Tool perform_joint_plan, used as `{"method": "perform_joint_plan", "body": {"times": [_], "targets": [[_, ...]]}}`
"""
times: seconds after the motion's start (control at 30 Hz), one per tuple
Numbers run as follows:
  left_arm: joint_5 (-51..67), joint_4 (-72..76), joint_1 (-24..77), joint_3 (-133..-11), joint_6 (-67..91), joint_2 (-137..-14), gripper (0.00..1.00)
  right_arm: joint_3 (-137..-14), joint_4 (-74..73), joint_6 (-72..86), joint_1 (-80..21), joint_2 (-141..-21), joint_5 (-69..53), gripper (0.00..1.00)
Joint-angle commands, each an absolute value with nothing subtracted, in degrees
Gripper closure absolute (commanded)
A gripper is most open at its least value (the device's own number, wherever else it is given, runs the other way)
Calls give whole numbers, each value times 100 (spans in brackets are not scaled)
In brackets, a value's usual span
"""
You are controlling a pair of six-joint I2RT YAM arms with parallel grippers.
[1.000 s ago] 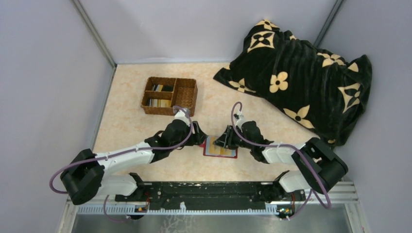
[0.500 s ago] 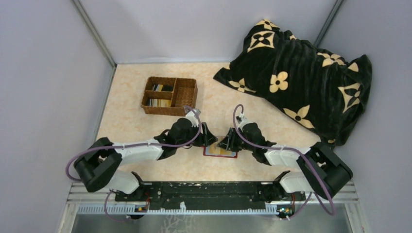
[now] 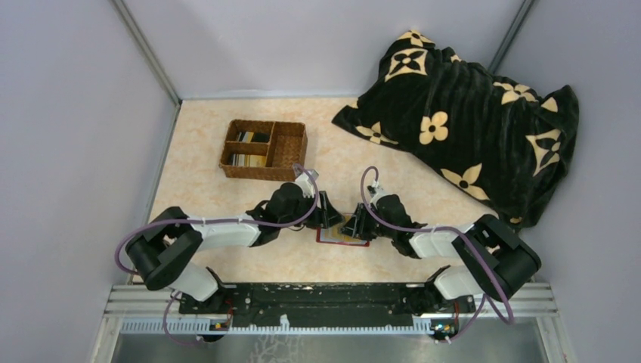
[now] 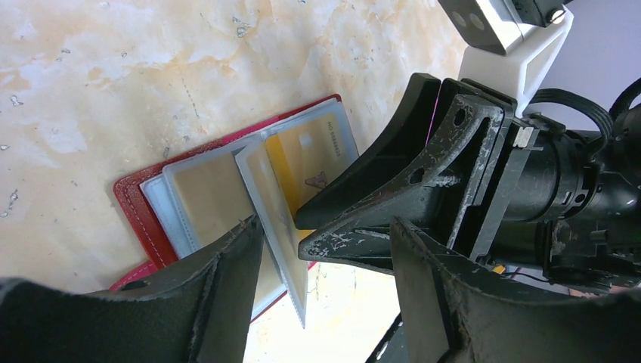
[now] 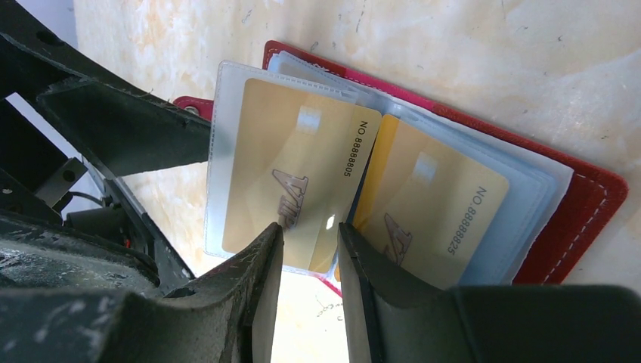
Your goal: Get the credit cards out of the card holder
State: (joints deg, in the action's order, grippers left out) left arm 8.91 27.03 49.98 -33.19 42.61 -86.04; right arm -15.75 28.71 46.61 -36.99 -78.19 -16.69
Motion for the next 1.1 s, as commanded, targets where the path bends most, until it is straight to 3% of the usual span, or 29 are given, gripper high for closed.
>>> {"method": "perform_joint_plan", "body": {"times": [0.0,0.37,1.07], "targets": [[876,2665,4960,-3493,4237,-8433,32,-1580,2517,4530,-3676,-7779,-1477,66],[475,1631,4962,-3806,3816,-7059,31,-1457,2542,4518,-3675,-7773,-1430,65],[1090,3111,4965,-2978,4509,-8886,33,-1391,2275,4531,-3617,-7431,-1332,66]]}}
